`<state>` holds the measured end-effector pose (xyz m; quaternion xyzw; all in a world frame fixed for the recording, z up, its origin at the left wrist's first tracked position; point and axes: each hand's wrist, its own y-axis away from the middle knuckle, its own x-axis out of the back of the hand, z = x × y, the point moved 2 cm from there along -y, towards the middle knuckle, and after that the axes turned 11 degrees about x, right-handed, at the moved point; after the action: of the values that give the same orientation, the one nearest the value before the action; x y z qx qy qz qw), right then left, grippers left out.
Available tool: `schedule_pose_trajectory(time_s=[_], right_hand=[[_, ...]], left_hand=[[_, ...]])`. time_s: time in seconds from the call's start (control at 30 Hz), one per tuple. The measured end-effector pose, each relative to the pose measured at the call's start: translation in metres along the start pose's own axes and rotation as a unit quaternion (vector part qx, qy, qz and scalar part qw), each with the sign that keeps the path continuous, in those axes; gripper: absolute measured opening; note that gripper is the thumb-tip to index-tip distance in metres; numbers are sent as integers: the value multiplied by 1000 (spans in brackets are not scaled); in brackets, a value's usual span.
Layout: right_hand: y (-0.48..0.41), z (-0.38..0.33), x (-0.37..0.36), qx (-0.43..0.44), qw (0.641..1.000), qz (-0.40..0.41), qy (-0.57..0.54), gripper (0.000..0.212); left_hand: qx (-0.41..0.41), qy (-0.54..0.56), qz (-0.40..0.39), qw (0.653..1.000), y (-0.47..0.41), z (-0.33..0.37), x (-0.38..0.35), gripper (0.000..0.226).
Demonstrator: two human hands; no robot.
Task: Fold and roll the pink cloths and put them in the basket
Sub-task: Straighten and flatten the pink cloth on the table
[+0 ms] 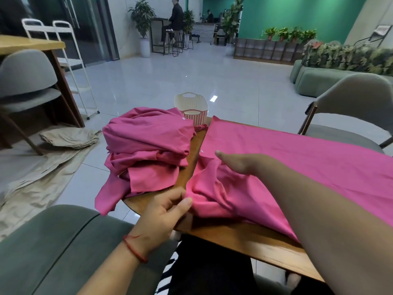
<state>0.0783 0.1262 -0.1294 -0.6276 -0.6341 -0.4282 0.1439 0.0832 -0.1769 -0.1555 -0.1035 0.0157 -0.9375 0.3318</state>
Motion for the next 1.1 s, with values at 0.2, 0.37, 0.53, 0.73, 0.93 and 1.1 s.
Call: schedule_pose_trajectory(time_s=[0.2, 0.37, 0.53, 0.73, 0.93, 1.1], right_hand=[[0, 1, 3, -18, 999, -8, 42, 74], [-4, 5, 1, -27, 999, -14, 42, 70], [-7, 10, -1, -20, 999, -15, 38, 70], [-12, 15, -4, -11, 999, -22, 40, 71], [-8, 11, -5, -15, 998, -25, 53, 67], [-10, 14, -9, 11, 998, -9, 65, 69]], left_hand=[[41, -45, -42, 997, 43, -16, 19, 4], [189, 30, 29, 981, 32, -16, 7, 53], [229, -24, 53, 972, 10, -14, -10, 28], [128, 18, 71, 989, 20, -3, -8, 35], [131, 200, 110, 965, 31, -8, -6, 19], [168, 131, 128, 969, 31, -17, 0, 12]])
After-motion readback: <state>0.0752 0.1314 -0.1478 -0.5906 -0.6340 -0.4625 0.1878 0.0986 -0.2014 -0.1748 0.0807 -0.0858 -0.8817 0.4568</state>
